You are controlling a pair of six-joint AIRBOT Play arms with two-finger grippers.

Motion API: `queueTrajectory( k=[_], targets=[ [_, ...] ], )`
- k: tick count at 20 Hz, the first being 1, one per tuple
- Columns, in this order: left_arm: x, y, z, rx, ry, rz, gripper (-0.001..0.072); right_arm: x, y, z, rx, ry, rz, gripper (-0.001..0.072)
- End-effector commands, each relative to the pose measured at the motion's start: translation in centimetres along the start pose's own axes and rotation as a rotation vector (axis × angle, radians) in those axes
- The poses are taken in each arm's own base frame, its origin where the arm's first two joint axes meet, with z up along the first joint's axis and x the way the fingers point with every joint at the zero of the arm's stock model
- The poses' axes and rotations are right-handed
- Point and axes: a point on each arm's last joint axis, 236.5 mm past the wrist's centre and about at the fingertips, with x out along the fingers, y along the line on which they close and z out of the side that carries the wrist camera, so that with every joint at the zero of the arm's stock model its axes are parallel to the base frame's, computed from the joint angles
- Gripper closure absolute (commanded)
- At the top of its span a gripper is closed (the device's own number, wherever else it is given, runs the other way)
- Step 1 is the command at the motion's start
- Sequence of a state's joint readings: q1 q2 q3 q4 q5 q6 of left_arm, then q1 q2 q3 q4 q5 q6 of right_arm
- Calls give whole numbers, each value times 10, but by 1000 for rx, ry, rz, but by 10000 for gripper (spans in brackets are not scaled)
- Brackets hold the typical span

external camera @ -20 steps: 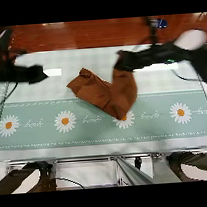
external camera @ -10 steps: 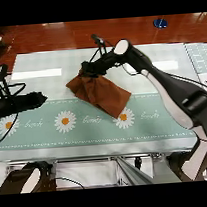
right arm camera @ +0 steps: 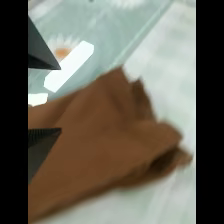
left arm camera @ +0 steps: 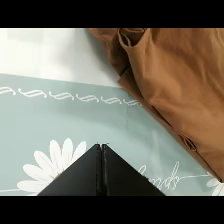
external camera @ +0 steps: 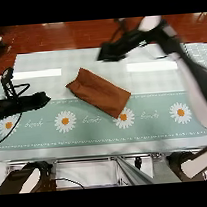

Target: Fold the shirts.

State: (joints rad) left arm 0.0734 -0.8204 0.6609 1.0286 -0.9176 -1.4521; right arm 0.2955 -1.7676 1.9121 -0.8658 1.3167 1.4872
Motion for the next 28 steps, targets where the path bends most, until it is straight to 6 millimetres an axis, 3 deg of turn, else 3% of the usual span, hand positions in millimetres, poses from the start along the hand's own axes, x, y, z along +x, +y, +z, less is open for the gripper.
queueTrajectory(
  k=[1, 2, 3, 5, 6, 8, 11, 13, 18, 20, 24, 25, 27, 28],
  targets=[
    [1, -1, -7, -5, 30, -6, 690, -143, -89, -52, 14, 26, -485, 300],
    [1, -1, -8, -5, 33, -7, 690, -173, -110, -69, 71, -50, -594, 300],
    [1, -1, -8, -5, 35, -7, 690, -190, -126, -87, 133, -139, -649, 300],
    [3, 1, -13, -10, 45, -4, 690, -185, -151, -139, 314, -321, -651, 300],
    [5, 3, -17, -15, 54, -2, 690, -165, -159, -168, 427, -400, -600, 300],
    [10, 7, -25, -29, 70, 1, 690, -111, -156, -207, 636, -501, -408, 301],
    [15, 8, -29, -56, 68, -10, 690, -45, -148, -241, 796, -448, -252, 301],
    [15, 8, -30, -57, 67, -9, 690, -17, -142, -246, 777, -353, -240, 300],
    [15, 8, -30, -53, 66, -9, 690, 44, -118, -226, 726, -181, -144, 300],
    [15, 8, -30, -53, 67, -9, 690, 66, -115, -228, 716, -99, -139, 300],
    [15, 8, -30, -53, 67, -9, 691, 90, -115, -202, 689, -43, -116, 300],
    [15, 8, -30, -53, 66, -9, 690, 95, -111, -198, 681, -19, -100, 332],
    [15, 8, -28, -47, 62, -8, 690, 102, -94, -185, 575, 30, -27, 663],
    [15, 9, -28, -46, 59, -8, 690, 100, -82, -171, 494, 24, 13, 684]
  ],
)
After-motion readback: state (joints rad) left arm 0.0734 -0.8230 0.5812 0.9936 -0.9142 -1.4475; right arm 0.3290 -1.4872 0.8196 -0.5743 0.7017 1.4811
